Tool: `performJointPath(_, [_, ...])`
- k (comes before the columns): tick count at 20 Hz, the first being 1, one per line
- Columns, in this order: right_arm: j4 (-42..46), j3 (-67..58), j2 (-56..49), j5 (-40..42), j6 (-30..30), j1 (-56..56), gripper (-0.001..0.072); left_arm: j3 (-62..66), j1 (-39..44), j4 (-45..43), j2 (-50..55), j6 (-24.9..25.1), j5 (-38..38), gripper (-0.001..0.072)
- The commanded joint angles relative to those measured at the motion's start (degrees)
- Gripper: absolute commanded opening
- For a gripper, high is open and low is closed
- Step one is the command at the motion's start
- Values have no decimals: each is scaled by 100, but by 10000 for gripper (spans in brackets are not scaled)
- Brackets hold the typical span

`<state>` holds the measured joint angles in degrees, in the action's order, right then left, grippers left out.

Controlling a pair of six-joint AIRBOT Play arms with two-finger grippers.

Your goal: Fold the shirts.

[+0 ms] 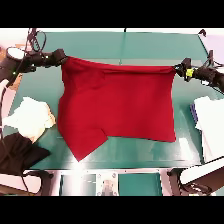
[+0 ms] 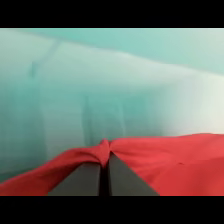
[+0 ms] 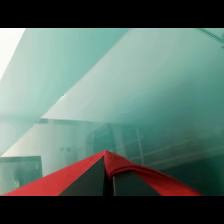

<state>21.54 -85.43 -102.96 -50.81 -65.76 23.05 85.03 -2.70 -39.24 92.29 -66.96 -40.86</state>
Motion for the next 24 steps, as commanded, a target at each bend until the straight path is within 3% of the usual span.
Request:
performJointPath(1, [37,-367,-256,-94,-20,46,15,-4,-33,-236,46,-11,223,24])
performJointPath(6, [455,-367,-234,-1106,44,236,14,-4,-74,-761,46,-9,-820,24])
performJointPath(11, [2415,50,188,-1976,-323,269,13,-70,-61,-1574,52,-186,-2085,24])
performJointPath(17, [3217,1034,411,-2361,-457,271,14,-820,-63,-1941,55,-426,-2736,24])
performJointPath(22, [3233,1235,413,-2326,-459,249,25,-898,-61,-1834,105,-481,-2664,25])
performJointPath(23, [3303,1200,413,-2385,-535,251,170,-896,-61,-1764,103,-481,-2669,91])
performJointPath(24, [3609,1075,413,-2579,-826,264,302,-887,-63,-1727,90,-553,-2747,491])
